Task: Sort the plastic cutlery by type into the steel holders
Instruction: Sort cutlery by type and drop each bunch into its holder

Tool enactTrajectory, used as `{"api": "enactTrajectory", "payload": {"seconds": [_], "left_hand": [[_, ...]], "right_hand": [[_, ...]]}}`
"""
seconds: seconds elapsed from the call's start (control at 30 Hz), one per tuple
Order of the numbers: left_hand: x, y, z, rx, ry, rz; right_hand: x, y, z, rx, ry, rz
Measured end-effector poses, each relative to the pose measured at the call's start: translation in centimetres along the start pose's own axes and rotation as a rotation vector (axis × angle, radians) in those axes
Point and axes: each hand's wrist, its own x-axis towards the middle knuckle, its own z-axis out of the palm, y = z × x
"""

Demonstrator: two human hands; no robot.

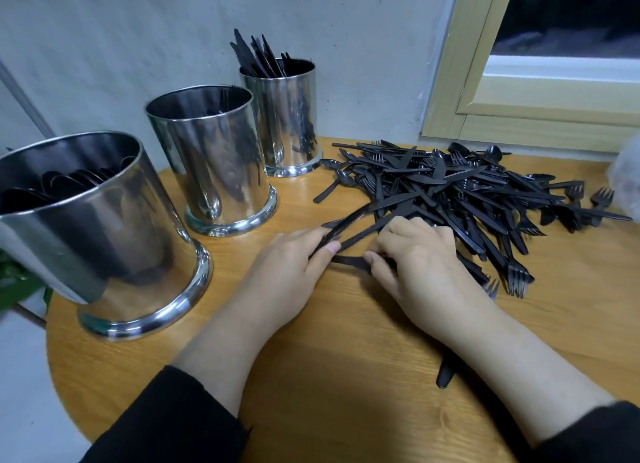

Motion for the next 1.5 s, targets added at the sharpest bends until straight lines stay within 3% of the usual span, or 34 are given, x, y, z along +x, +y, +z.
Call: {"api": "enactTrajectory", "payload": {"seconds": [0.1, 0.23, 0.3, 0.47, 0.63, 0.77, 0.93, 1.07, 1.27, 1.5], "left_hand": [[0.0, 0.1, 0.2, 0.017, -0.031, 0.016], [-0.1, 0.1, -0.1, -0.078, -0.01, -0.03], [-0.1, 0.1, -0.2, -0.136, 0.016, -0.029], [0.2, -0.3, 0.1, -0.234, 0.143, -0.08], [1.4, -0.4, 1.1, -0.218, 0.238, -0.157], [3.3, 0.0, 1.8, -0.075, 0.246, -0.146], [5.6, 1.0, 2.4, 0.276, 0.077, -0.121], [6.0, 1.1, 2.4, 0.293, -0.002, -0.102], [5.5, 0.7, 1.4, 0.102, 0.0, -0.131], [5.1, 0.9, 0.4, 0.038, 0.006, -0.098]], "right_hand": [[-0.1, 0.5, -0.6, 0.121, 0.002, 0.034], [0.0, 2.4, -2.2, 0.339, 0.269, 0.189], [0.0, 3.3, -2.8, 0.377, 0.324, 0.275], [-0.3, 4.5, -2.9, 0.416, 0.273, 0.373], [-0.2, 4.1, -2.8, 0.316, 0.213, 0.279], [0.0, 3.6, -2.0, 0.133, 0.085, 0.158], [-0.1, 3.6, -1.2, 0.015, -0.06, 0.169], [0.0, 3.5, -1.0, 0.03, -0.039, 0.186], [-0.1, 3.5, -1.2, 0.117, 0.011, 0.227], [0.2, 3.7, -1.7, 0.25, 0.144, 0.309]]}}
